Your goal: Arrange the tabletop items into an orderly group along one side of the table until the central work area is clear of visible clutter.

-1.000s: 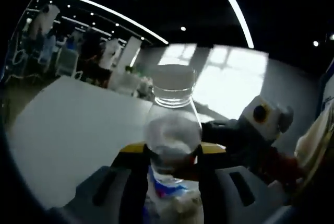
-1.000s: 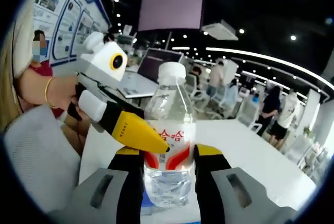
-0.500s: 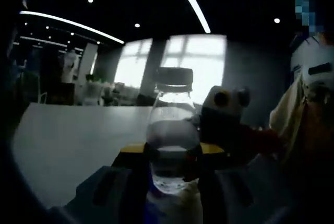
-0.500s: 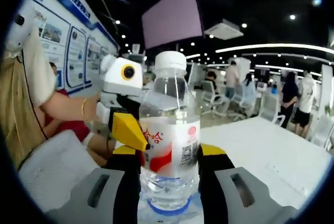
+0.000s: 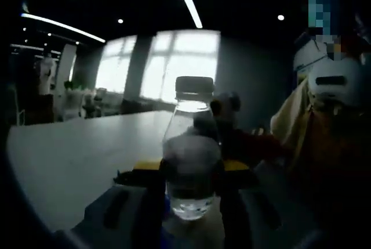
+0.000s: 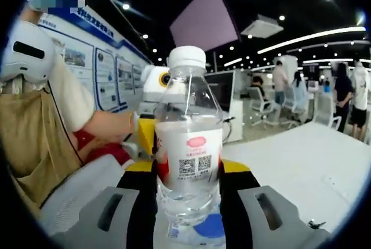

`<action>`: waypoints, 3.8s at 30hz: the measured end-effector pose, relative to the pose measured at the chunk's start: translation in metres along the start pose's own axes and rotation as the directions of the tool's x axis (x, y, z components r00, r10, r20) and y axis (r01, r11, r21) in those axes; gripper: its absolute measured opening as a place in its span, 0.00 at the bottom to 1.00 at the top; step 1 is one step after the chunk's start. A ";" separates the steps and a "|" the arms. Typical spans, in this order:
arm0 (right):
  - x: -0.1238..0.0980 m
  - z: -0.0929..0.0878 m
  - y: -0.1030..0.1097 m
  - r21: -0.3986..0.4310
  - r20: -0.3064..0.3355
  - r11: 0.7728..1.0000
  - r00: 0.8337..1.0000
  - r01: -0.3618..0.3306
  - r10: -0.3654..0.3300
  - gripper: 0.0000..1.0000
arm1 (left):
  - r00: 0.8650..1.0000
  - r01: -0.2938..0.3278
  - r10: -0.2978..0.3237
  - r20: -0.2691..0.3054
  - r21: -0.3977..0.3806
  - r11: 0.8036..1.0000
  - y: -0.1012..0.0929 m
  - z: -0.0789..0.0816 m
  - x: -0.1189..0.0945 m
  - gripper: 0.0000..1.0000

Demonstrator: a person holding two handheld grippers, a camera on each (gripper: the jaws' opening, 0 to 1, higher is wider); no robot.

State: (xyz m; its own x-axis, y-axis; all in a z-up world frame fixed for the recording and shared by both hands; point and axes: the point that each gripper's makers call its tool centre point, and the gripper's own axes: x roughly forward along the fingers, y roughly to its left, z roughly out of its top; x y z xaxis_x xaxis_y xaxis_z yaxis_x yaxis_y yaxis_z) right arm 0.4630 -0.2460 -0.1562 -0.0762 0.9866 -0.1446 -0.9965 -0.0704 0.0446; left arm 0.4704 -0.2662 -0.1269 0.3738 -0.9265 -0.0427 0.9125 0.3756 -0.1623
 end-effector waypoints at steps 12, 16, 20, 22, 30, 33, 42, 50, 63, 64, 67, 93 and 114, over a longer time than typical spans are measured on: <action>-0.002 -0.007 0.007 0.105 0.088 0.993 0.995 -0.058 0.049 0.38 | 0.998 0.068 -0.068 0.009 -0.009 0.998 -0.005 0.005 -0.004 0.33; -0.001 -0.005 0.008 0.117 0.120 0.991 0.992 -0.065 0.051 0.38 | 0.997 0.078 -0.078 0.011 -0.012 0.997 -0.005 0.005 -0.004 0.33; 0.000 -0.005 0.009 0.125 0.130 0.990 0.990 -0.067 0.050 0.38 | 0.996 0.088 -0.088 0.013 -0.014 0.996 -0.006 0.005 -0.004 0.33; 0.000 -0.004 0.009 0.130 0.135 0.989 0.990 -0.064 0.046 0.37 | 0.996 0.092 -0.091 0.016 -0.015 0.996 -0.007 0.005 -0.004 0.33; -0.003 0.005 0.007 0.128 0.166 0.992 0.986 -0.008 -0.013 0.34 | 0.995 0.090 -0.088 0.056 -0.033 0.995 -0.005 0.013 -0.005 0.34; -0.005 0.006 0.003 0.116 0.160 0.993 0.986 0.029 -0.047 0.33 | 0.995 0.080 -0.077 0.066 -0.042 0.996 -0.003 0.015 -0.004 0.34; -0.010 -0.002 -0.009 0.058 0.106 0.991 0.986 0.123 -0.129 0.32 | 0.987 0.026 -0.014 0.161 -0.073 0.997 0.005 0.035 -0.001 0.39; -0.017 -0.001 -0.012 0.083 0.127 0.983 0.977 0.162 -0.172 0.32 | 0.984 -0.079 0.097 0.149 -0.121 0.989 0.016 0.028 -0.006 0.48; -0.031 0.005 -0.036 0.025 0.097 0.936 0.931 0.351 -0.352 0.32 | 0.936 -0.260 0.309 0.169 -0.260 0.930 0.018 0.018 0.000 0.78; -0.031 0.006 -0.038 0.022 0.098 0.930 0.925 0.367 -0.367 0.32 | 0.928 -0.301 0.342 0.147 -0.246 0.921 0.022 0.015 0.001 0.78; -0.034 0.007 -0.042 0.008 0.093 0.916 0.912 0.400 -0.399 0.32 | 0.899 -0.362 0.411 0.150 -0.273 0.891 0.026 0.016 0.005 0.77; -0.032 0.005 -0.041 -0.103 0.034 0.851 0.857 0.515 -0.514 0.33 | 0.697 -0.684 0.716 0.047 -0.257 0.683 0.039 0.002 0.023 0.56; -0.023 0.006 -0.036 -0.013 0.061 0.866 0.865 0.499 -0.498 0.37 | 0.640 -0.757 0.768 0.038 -0.144 0.638 0.037 0.004 0.014 0.37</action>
State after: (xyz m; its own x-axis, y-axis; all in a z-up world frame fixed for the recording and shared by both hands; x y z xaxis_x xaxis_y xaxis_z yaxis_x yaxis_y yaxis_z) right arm 0.5006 -0.2651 -0.1482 0.4319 0.8978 -0.0865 -0.9019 0.4295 -0.0459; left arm 0.5098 -0.2650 -0.1294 0.9460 -0.3035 -0.1140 0.2750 0.9374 -0.2135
